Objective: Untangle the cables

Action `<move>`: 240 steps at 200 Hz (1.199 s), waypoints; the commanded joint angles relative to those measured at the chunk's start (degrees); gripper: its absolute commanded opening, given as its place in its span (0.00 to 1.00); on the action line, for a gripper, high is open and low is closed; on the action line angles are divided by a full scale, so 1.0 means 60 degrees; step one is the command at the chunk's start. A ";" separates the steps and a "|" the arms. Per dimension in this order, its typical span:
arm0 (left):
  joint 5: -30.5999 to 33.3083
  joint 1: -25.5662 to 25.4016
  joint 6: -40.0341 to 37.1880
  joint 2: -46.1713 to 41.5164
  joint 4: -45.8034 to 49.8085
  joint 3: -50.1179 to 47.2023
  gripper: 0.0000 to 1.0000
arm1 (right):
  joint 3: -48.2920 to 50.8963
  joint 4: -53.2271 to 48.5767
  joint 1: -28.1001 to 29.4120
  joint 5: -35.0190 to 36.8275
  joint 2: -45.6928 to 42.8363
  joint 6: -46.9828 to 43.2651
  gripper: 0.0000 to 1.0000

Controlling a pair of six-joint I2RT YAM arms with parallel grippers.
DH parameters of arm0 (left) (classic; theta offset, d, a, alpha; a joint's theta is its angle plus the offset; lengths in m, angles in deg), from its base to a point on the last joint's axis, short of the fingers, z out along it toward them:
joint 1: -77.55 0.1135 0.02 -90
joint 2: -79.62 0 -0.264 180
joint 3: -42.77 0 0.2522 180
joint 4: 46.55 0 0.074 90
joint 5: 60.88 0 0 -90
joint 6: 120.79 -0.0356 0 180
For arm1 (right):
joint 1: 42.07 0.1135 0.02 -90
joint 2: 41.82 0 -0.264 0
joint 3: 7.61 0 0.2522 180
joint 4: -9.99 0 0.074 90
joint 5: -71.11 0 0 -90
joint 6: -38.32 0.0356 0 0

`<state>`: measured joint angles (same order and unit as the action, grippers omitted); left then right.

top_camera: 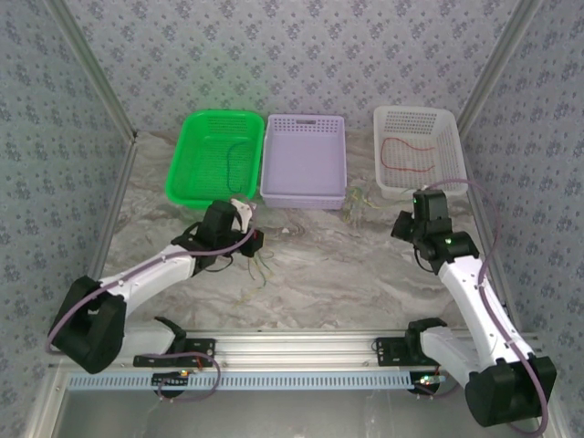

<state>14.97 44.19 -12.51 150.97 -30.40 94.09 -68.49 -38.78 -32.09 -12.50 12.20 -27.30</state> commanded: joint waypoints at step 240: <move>0.3082 -0.2582 -0.3102 -0.0190 -0.2650 0.0929 0.70 | -0.2845 -0.1695 0.3816 -0.2072 0.0168 -0.0120 0.00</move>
<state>31.54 28.67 -29.55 147.78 -44.25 95.91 -83.35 -47.63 -9.67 -24.32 13.99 -28.90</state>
